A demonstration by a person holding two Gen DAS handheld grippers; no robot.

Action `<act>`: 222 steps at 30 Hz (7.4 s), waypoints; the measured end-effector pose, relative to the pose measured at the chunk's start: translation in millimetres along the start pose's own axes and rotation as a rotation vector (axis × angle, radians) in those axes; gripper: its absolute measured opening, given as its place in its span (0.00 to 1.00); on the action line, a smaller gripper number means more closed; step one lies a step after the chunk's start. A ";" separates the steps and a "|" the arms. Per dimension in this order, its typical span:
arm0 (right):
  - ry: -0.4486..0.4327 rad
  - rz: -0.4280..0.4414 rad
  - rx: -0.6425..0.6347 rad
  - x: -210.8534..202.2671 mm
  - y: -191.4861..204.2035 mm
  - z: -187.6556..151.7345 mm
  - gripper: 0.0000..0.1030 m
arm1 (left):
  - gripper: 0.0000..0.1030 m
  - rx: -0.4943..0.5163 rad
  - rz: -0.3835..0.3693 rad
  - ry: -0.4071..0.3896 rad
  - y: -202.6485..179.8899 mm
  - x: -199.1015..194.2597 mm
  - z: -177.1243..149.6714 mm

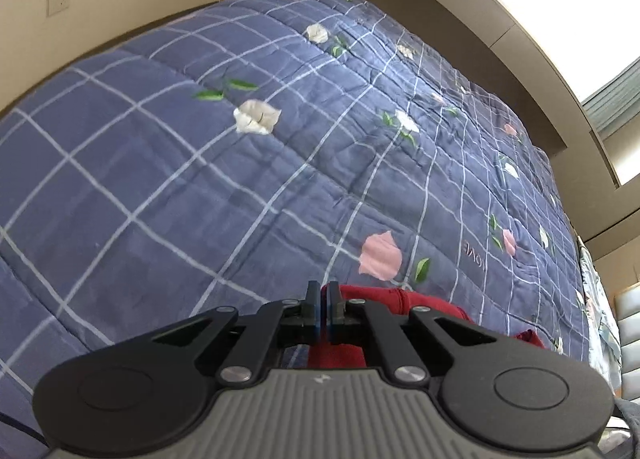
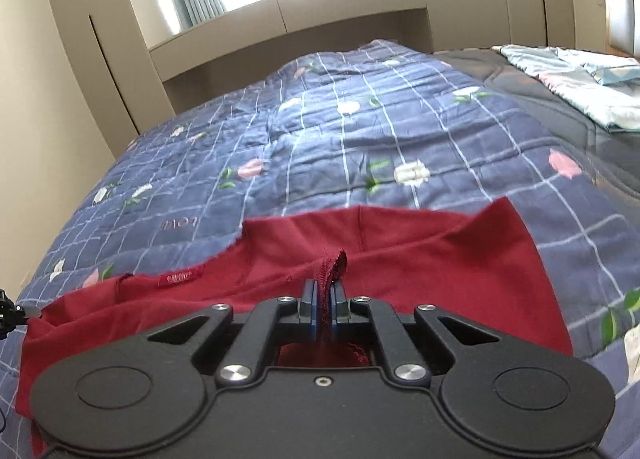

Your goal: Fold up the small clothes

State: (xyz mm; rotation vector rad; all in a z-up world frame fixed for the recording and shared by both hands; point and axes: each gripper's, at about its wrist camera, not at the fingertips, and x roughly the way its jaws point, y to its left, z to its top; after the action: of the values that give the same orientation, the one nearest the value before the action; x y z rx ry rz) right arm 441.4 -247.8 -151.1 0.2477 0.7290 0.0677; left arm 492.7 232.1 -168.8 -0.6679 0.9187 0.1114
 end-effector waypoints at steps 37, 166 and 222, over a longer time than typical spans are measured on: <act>0.036 -0.028 -0.081 0.9 1.9 -11.7 0.07 | 0.35 0.113 0.017 -0.023 -0.1 -1.1 -32.5; -0.088 -0.140 -0.292 23.3 17.2 -49.3 0.99 | 0.65 0.399 0.321 -0.237 -17.2 -47.4 -126.0; 0.398 0.145 -0.231 -237.8 -106.4 -175.4 0.69 | 0.95 0.307 0.319 0.139 -16.7 -183.8 -346.7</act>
State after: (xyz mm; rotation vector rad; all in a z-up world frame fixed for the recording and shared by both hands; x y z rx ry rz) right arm 144.6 -350.7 -148.6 0.0637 1.0892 0.3444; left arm 143.3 52.8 -166.2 -0.2433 1.1438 0.2046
